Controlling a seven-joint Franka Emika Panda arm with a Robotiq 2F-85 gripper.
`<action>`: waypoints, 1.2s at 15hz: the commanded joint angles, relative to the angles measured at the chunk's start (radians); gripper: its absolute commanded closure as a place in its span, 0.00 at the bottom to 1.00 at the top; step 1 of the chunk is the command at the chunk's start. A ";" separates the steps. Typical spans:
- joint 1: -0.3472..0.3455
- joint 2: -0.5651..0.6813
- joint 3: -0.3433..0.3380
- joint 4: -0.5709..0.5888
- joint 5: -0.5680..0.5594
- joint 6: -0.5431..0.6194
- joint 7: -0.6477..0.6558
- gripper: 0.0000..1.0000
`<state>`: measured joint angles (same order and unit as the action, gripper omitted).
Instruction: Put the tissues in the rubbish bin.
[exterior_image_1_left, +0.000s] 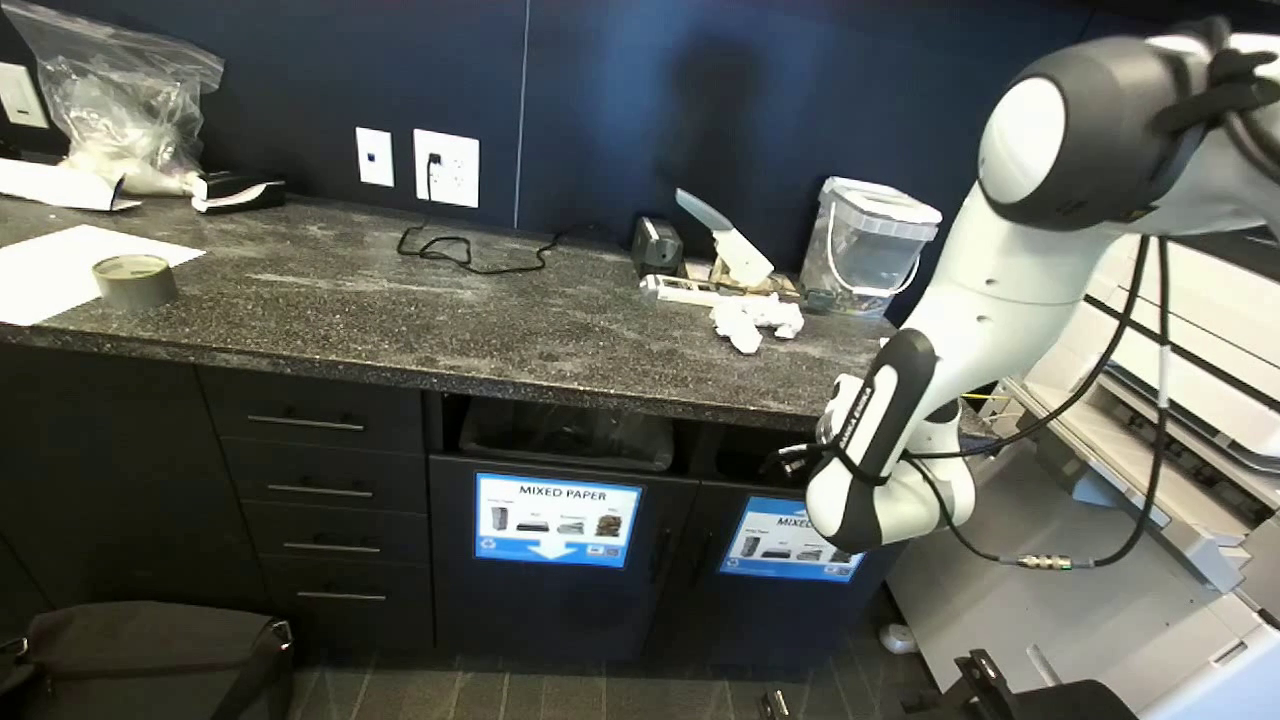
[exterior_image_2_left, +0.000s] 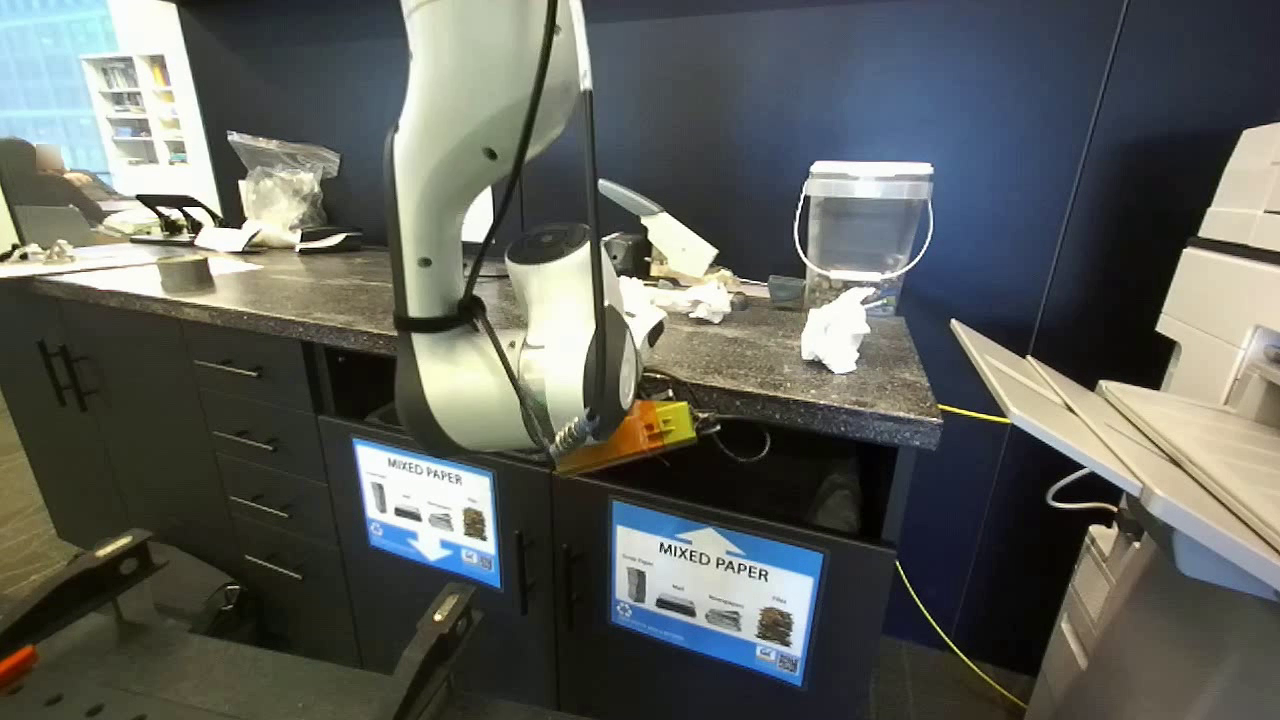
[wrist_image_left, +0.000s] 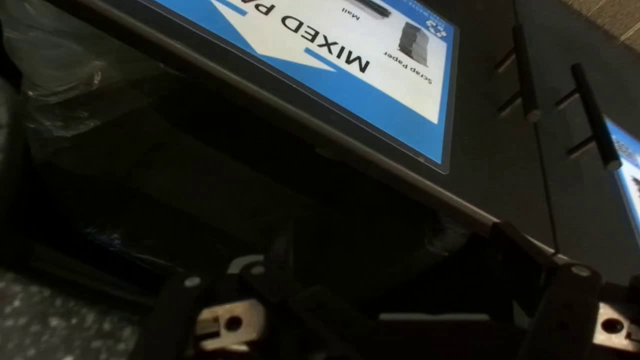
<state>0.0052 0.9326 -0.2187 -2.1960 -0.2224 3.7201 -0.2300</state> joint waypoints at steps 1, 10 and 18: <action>-0.004 -0.249 0.003 -0.146 -0.059 -0.204 -0.055 0.00; -0.123 -0.530 0.184 -0.007 -0.023 -0.723 -0.067 0.00; -0.229 -0.327 0.352 0.368 0.154 -0.804 -0.125 0.00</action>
<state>-0.1856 0.4867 0.0774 -1.9954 -0.1210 2.9468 -0.3111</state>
